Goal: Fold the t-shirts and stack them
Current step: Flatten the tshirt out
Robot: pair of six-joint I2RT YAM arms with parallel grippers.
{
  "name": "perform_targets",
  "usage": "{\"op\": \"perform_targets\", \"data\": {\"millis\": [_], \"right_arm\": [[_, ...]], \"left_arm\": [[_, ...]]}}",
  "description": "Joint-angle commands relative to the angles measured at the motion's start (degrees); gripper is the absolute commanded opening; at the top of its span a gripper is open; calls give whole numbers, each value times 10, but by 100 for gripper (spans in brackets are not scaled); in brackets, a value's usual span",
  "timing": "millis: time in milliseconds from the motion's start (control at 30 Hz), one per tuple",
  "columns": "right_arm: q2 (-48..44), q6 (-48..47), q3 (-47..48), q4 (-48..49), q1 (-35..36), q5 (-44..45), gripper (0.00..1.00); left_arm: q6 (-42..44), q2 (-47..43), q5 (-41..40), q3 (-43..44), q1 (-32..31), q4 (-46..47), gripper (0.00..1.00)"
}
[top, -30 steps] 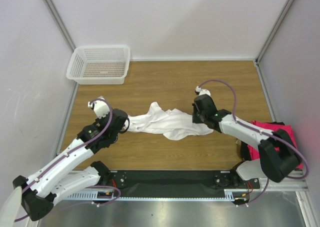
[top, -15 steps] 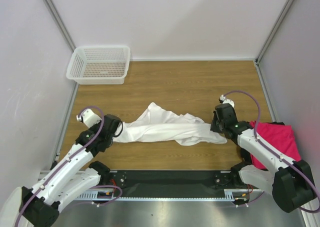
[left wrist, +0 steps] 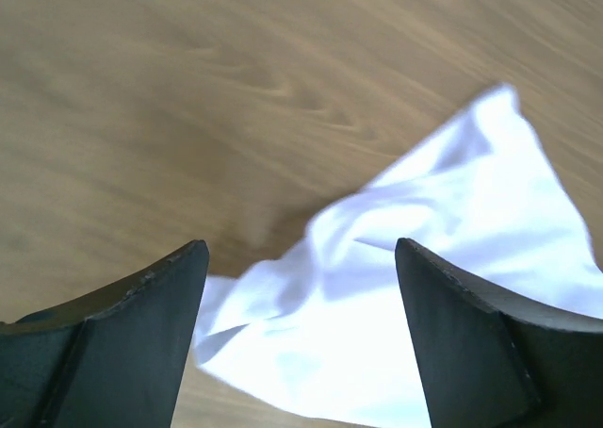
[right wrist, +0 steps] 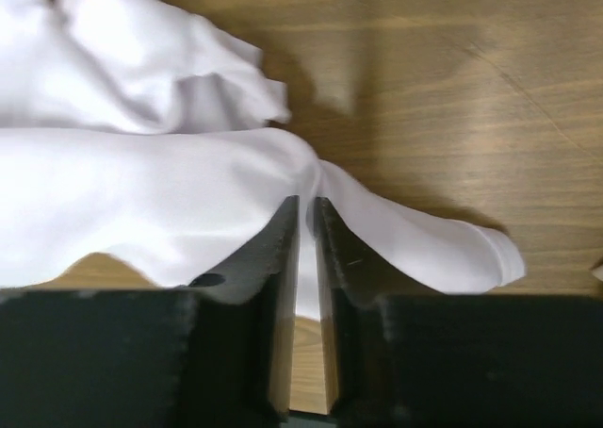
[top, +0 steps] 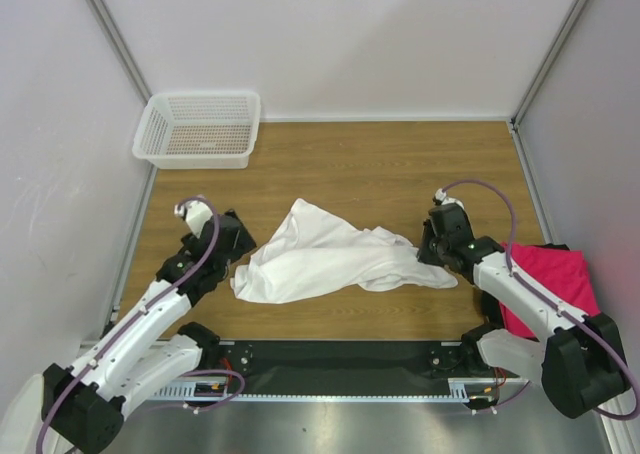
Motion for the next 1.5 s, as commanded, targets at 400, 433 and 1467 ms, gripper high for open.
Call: {"op": "perform_targets", "data": {"millis": [400, 433, 1467], "right_arm": [[32, -7, 110, 15, 10, -19, 68], [39, -5, 112, 15, 11, -21, 68], [196, -4, 141, 109, 9, -47, 69]], "left_arm": [[211, 317, 100, 131, -77, 159, 86], [215, 328, 102, 137, -80, 168, 86], [249, 557, 26, 268, -67, 192, 0]]}}
